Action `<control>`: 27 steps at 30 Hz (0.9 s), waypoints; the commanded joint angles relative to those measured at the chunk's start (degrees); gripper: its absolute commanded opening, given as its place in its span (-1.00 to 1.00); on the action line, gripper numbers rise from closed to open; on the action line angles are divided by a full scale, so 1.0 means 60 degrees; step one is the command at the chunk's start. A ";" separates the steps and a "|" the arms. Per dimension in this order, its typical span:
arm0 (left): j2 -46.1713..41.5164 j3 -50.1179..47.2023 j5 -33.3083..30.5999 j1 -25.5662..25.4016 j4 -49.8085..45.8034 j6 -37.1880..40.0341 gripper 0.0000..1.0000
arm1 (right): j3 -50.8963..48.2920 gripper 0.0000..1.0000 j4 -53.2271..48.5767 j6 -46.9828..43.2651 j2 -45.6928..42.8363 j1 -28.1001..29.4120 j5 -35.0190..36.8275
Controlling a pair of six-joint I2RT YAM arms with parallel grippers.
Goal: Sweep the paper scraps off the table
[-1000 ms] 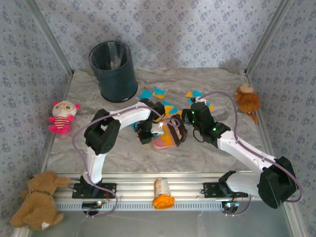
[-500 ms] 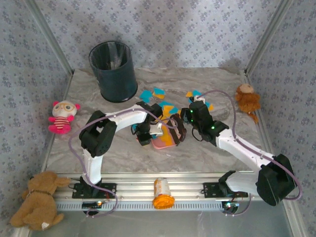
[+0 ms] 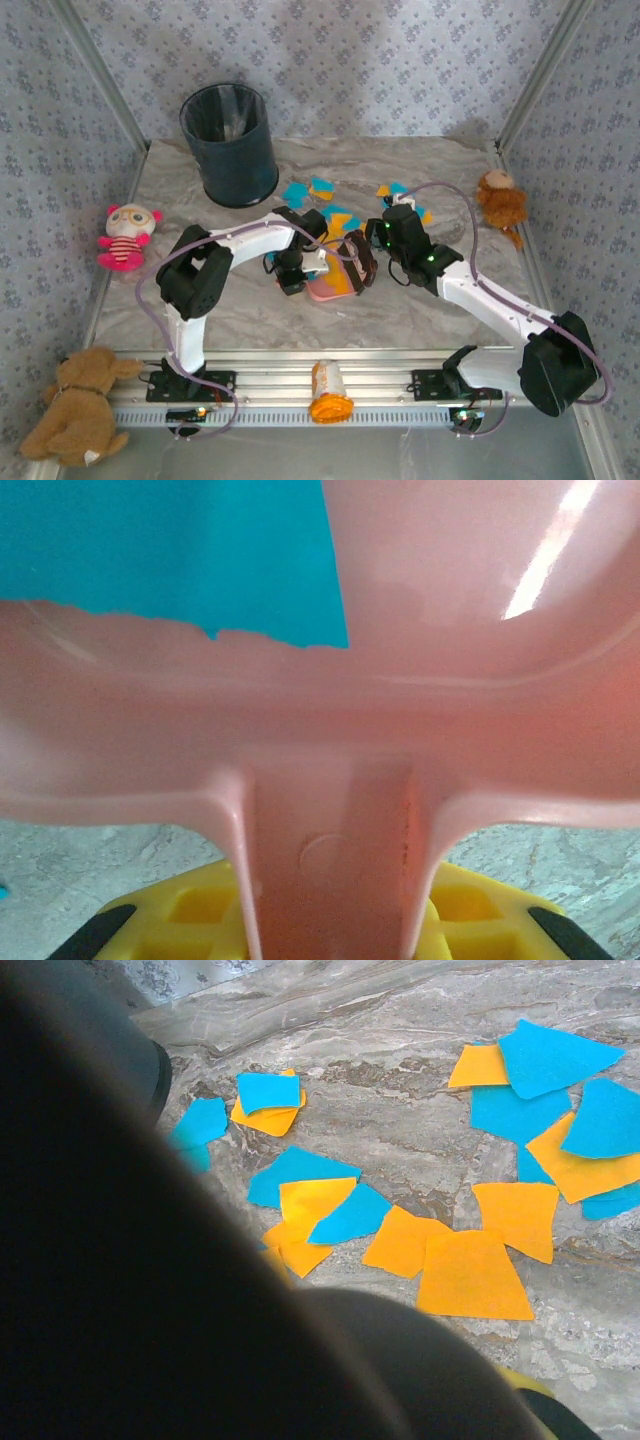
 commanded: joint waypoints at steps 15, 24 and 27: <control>-0.0810 -0.0115 -0.0198 0.0043 -0.0263 0.0140 -1.00 | 0.0069 -1.00 -0.0707 0.0261 -0.0873 -0.0110 -0.0598; -0.1252 0.0080 -0.0598 0.0122 -0.0787 0.0142 -1.00 | -0.0089 -1.00 -0.1698 0.0296 -0.2518 -0.0683 0.0522; -0.1492 0.0343 -0.0537 0.0216 -0.0952 0.0058 -1.00 | -0.0209 -1.00 -0.2036 0.0160 -0.2830 -0.1308 0.0556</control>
